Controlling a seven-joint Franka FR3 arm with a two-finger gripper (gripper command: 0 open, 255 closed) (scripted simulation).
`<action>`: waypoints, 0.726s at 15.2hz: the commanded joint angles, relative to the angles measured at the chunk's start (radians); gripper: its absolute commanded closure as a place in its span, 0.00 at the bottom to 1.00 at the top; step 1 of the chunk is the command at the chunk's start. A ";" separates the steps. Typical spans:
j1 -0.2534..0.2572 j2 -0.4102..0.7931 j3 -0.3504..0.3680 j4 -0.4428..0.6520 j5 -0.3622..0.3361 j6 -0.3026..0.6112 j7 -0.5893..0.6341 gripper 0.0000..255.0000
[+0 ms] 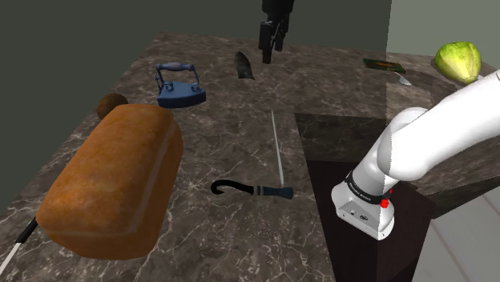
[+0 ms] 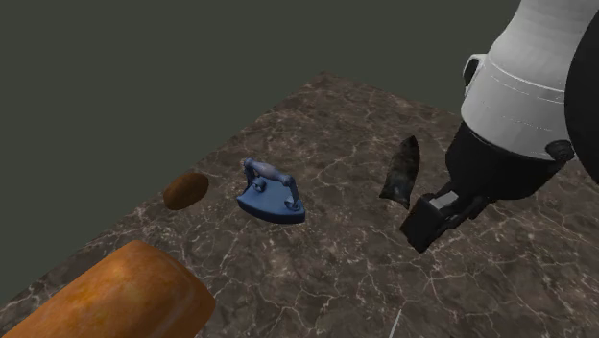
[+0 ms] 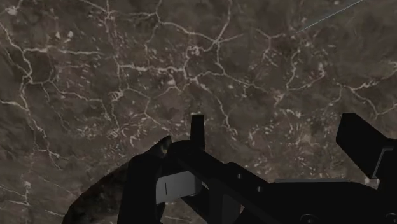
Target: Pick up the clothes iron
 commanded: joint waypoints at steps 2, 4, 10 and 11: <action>0.017 0.104 0.027 0.093 -0.004 0.020 -0.007 0.00; 0.029 0.170 0.045 0.156 -0.010 0.028 -0.010 0.00; 0.070 0.375 0.100 0.373 -0.046 0.029 -0.015 0.00; 0.078 0.411 0.109 0.414 -0.054 0.026 -0.016 0.00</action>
